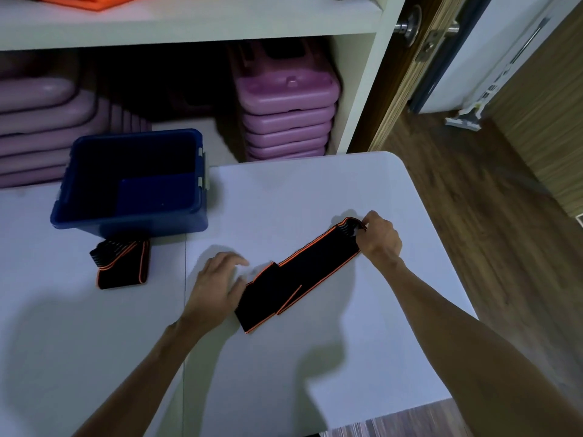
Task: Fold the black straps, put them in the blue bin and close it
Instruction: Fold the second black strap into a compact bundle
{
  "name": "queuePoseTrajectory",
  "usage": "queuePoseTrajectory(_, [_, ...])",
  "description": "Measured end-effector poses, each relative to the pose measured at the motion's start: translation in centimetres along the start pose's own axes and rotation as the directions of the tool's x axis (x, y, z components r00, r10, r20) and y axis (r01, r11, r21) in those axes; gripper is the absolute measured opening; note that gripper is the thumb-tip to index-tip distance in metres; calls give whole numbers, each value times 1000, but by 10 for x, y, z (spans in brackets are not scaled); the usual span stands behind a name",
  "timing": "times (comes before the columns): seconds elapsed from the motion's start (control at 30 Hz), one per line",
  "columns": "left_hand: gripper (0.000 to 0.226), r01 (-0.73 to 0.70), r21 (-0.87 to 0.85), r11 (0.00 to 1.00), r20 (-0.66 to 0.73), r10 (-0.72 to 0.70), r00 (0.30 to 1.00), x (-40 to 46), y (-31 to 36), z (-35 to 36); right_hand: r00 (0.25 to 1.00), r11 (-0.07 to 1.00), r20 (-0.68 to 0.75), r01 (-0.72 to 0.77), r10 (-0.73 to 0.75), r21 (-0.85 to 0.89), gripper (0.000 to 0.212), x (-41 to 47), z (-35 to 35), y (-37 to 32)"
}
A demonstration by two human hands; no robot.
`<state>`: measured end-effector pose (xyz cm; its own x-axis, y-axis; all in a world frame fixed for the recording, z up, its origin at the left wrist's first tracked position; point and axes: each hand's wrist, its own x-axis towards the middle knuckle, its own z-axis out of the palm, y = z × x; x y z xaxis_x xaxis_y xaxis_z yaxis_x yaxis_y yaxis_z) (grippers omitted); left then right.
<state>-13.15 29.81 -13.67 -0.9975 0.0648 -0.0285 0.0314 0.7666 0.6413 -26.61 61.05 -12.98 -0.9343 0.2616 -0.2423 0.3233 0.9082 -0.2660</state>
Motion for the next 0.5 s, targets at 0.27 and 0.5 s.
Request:
queuePoseTrajectory(0.27, [56,-536,296,791,399,407,822,28,51,45,1000,1000,12,8,-8,-21,20,2,4,2])
queuePoseTrajectory(0.5, [33,-531,283,799,365,422,830,-3,25,7,999,999,18,-35,35,-8,18,9,-2,15])
